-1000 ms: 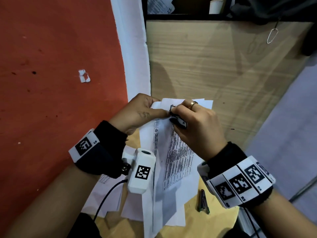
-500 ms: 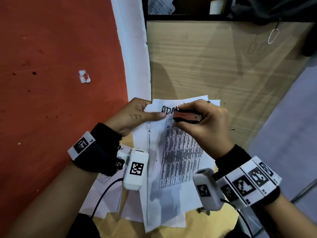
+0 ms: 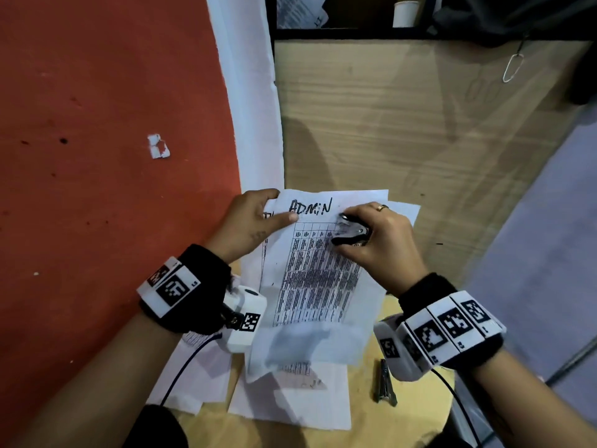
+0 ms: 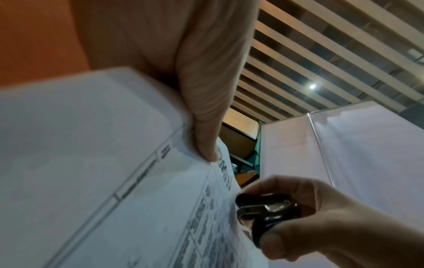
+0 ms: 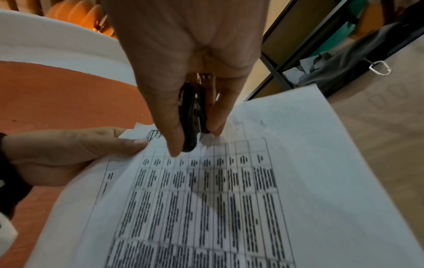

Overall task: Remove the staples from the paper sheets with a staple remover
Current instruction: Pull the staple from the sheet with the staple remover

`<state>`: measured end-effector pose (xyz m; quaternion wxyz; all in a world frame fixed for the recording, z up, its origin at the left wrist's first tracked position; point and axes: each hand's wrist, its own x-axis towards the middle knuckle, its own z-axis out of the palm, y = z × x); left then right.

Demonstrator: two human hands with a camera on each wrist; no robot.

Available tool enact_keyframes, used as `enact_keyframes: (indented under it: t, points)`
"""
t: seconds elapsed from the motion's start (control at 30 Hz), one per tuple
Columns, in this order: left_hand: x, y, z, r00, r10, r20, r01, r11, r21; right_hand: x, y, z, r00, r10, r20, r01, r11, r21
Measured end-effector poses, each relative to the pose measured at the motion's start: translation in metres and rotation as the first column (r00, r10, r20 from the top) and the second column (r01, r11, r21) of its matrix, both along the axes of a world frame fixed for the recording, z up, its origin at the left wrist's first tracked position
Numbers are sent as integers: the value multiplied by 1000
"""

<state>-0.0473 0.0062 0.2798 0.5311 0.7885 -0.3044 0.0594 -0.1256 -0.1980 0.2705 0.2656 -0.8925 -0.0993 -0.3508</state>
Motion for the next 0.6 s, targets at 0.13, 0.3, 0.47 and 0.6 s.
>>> enact_keyframes:
  t: [0.13, 0.3, 0.47, 0.6]
  points:
    - [3, 0, -2, 999, 27, 20, -28, 999, 35, 6, -1, 7, 995, 73, -70, -73, 997, 5]
    - [1, 3, 1, 998, -54, 30, 53, 998, 19, 20, -3, 27, 943, 112, -314, -143, 987, -77]
    - [8, 5, 5, 984, 36, 177, -61, 989, 138, 20, 5, 32, 931, 161, -326, -199, 976, -87]
    - [13, 1, 12, 976, 45, 212, -104, 956, 273, 15, 12, 34, 942, 167, -292, -212, 969, -128]
